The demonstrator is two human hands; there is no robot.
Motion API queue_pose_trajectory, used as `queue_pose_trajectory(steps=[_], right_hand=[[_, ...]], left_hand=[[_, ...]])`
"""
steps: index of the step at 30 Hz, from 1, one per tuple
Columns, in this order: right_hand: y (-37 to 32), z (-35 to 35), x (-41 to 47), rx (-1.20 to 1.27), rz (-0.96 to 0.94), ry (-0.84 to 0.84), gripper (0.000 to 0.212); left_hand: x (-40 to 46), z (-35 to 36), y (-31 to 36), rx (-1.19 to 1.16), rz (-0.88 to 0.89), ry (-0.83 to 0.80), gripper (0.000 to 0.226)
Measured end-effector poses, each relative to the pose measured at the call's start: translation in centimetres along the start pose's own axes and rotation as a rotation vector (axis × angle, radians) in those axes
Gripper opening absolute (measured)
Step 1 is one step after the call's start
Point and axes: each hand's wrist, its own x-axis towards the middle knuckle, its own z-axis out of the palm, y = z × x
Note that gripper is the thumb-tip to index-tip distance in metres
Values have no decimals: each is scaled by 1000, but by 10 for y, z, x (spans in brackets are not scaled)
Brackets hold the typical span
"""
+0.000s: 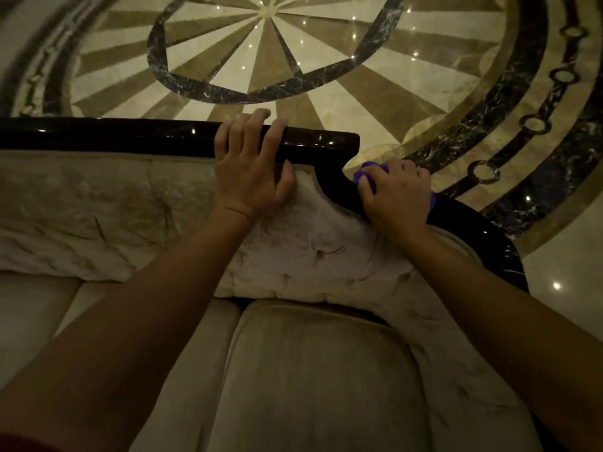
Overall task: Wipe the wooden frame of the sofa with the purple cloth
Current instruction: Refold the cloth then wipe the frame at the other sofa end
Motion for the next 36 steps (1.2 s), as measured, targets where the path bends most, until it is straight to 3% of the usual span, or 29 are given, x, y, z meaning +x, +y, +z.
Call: queue_pose_trajectory(steps=[3,6,8,10,12,13,16,17,21,24,27,32,36], right_hand=[[-38,-5,5,395,210,3,36],[-72,-29,16,1284,686,4,31],[-76,-45,22,1746,901,-24,23],[-68,-54,28,2084,937,-53,26],[-61,-57,39,2222,902,-35,31],[-61,-55,43,2163,877,-16,32],[-75,-34,36,1499,745,124,23],[-78,-27,28,1395,708,146,25],[-50,-1,10,610,329,1,38],[-14,-9,5,174,113,-107,39],[25,-24,-6,-22,4,-87,38],[91,-42,-43,-40,194,-60,46],[124,-53,-94,-24,306,-62,54]], left_hand=[[0,4,-2,8,-2,37,62],[1,9,-4,2,24,81,62],[1,10,-4,-1,40,103,61],[0,10,-4,5,42,114,61],[-1,11,-4,8,47,112,61],[-2,11,-4,10,50,109,61],[0,14,-5,15,45,88,60],[-1,13,-5,23,36,86,60],[0,3,1,8,-5,28,59],[-2,-8,10,0,-63,-48,57],[-4,-11,33,-24,-252,-31,54],[-11,-17,90,-117,-551,-35,56],[-12,-26,100,-177,-612,-145,67]])
